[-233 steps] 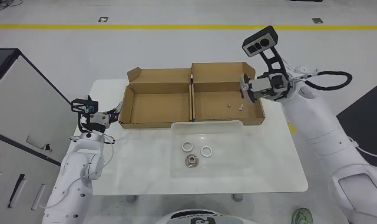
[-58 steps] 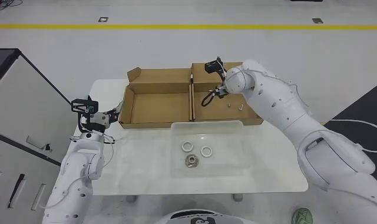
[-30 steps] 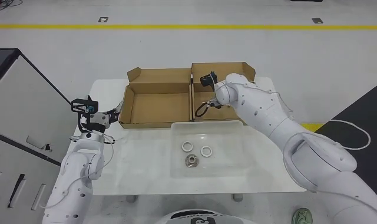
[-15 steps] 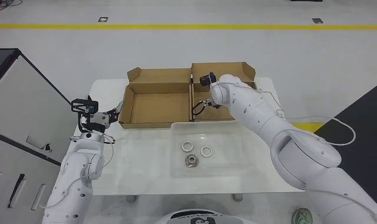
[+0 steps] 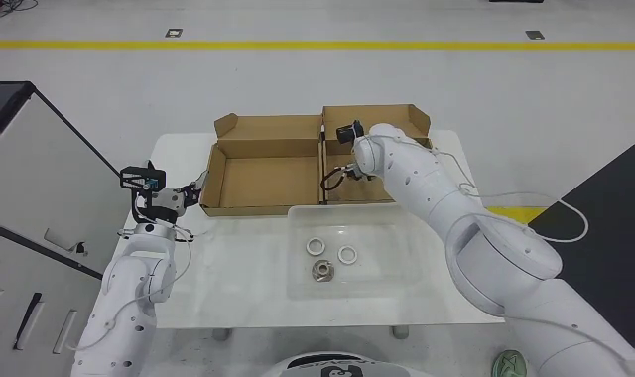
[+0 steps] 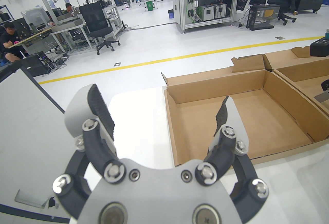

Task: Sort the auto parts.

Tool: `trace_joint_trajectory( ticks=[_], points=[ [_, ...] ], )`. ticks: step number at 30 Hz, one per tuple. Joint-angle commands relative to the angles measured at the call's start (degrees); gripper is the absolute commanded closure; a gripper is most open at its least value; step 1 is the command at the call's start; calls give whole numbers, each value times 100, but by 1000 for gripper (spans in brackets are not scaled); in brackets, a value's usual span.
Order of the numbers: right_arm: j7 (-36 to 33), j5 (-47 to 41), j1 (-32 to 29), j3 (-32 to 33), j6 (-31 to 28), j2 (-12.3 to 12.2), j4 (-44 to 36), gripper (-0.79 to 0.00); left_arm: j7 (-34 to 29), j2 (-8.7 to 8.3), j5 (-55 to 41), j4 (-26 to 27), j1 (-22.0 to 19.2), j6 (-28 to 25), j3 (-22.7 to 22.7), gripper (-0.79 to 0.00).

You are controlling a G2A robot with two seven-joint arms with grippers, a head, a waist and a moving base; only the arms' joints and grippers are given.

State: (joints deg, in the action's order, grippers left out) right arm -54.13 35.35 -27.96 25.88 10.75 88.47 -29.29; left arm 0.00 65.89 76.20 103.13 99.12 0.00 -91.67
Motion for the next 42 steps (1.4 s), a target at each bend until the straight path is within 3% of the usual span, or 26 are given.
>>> trace_joint_trajectory(
  ticks=[1, 4, 5, 6, 8, 10, 20, 27, 35, 42],
  points=[
    [58, -32, 12, 51, -63, 6, 28, -366, 0, 0, 0, 0, 0, 0, 0, -785],
    [189, -126, 19, 170, -271, -12, 26, -382, 0, 0, 0, 0, 0, 0, 0, -785],
    [218, -157, 17, 213, -348, -25, 25, -493, 0, 0, 0, 0, 0, 0, 0, -785],
    [260, -257, 15, 293, -456, -46, 21, -662, 0, 0, 0, 0, 0, 0, 0, -785],
    [360, -335, 21, 422, -596, -104, 39, -696, 0, 0, 0, 0, 0, 0, 0, -785],
    [452, -430, -2, 561, -759, -172, -28, -785, 0, 0, 0, 0, 0, 0, 0, -785],
    [631, -666, -416, 1538, -1384, -815, -936, -785, 0, 0, 0, 0, 0, 0, 0, -785],
    [421, -784, -1428, 2847, -1921, -1523, -2642, -785, 0, 0, 0, 0, 0, 0, 0, -785],
    [-605, -1715, -2984, 4583, -2766, -2121, -4615, -785, 0, 0, 0, 0, 0, 0, 0, -785],
    [-1766, -3347, -3492, 5500, -3542, -2355, -4745, -785, 0, 0, 0, 0, 0, 0, 0, -785]
  ],
)
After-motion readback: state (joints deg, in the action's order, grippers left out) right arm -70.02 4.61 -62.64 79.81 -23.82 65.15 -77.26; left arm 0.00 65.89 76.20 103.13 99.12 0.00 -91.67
